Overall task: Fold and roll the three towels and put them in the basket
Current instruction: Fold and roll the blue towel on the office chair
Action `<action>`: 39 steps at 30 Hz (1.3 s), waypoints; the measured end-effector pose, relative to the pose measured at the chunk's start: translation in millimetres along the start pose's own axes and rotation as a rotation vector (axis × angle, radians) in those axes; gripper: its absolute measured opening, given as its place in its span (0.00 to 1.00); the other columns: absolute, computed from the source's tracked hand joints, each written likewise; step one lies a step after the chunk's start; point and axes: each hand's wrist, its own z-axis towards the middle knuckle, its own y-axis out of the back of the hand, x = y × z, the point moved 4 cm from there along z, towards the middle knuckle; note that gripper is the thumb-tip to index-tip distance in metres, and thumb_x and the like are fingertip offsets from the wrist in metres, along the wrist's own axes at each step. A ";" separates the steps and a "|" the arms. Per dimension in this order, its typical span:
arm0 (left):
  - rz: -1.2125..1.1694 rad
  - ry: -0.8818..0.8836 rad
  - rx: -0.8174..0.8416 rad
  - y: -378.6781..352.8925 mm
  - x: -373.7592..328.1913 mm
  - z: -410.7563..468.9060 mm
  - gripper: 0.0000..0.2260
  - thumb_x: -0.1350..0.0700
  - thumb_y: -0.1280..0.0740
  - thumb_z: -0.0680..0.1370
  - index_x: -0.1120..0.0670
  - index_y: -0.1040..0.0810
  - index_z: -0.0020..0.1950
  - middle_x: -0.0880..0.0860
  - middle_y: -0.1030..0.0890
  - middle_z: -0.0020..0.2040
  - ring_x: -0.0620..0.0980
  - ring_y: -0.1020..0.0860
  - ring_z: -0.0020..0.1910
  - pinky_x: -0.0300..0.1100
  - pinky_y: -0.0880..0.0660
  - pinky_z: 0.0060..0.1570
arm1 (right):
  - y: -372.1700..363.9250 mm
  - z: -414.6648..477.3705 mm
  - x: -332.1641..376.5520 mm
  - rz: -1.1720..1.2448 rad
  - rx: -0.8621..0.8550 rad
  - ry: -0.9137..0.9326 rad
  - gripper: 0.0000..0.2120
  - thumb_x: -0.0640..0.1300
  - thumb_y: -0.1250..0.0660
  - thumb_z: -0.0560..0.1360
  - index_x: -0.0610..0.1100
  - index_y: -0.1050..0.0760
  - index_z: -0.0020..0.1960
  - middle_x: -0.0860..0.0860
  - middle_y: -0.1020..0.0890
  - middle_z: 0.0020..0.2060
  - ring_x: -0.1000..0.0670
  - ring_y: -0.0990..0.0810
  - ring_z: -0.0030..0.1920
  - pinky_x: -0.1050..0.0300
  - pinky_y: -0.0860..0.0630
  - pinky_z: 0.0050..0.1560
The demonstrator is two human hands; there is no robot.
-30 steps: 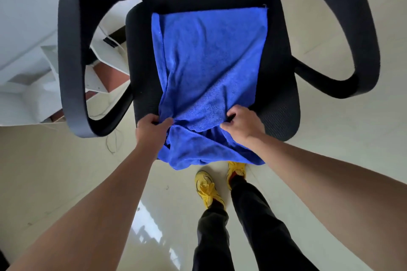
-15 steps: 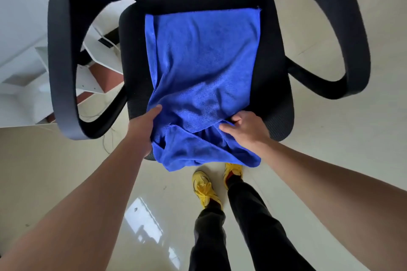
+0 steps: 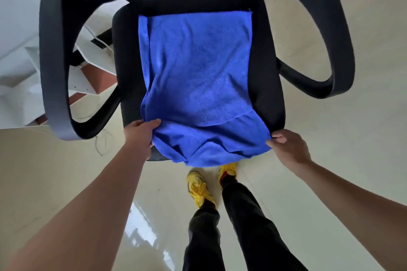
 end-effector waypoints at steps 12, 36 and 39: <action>0.419 -0.080 -0.057 17.0 29.7 -14.2 0.09 0.68 0.41 0.65 0.65 0.24 0.41 0.56 0.31 0.37 0.54 0.34 0.37 0.49 0.33 0.38 | -12.0 17.5 73.9 0.058 0.035 0.115 0.11 0.49 0.30 0.67 0.47 0.28 0.30 0.55 0.28 0.25 0.48 0.27 0.31 0.59 0.34 0.32; 0.337 -0.130 -0.112 8.4 -16.0 -7.4 0.16 0.60 0.25 0.66 0.57 0.24 0.50 0.52 0.24 0.37 0.52 0.27 0.34 0.40 0.30 0.34 | -19.7 14.5 70.0 -0.019 0.183 0.073 0.21 0.56 0.25 0.64 0.45 0.33 0.31 0.51 0.29 0.26 0.46 0.27 0.30 0.57 0.35 0.30; 0.561 -0.079 -0.123 20.5 31.1 -18.1 0.12 0.62 0.26 0.65 0.58 0.26 0.44 0.54 0.26 0.36 0.54 0.29 0.33 0.40 0.32 0.32 | -27.3 7.5 67.5 0.168 0.183 0.066 0.21 0.49 0.27 0.69 0.46 0.37 0.29 0.50 0.34 0.25 0.48 0.32 0.30 0.54 0.36 0.32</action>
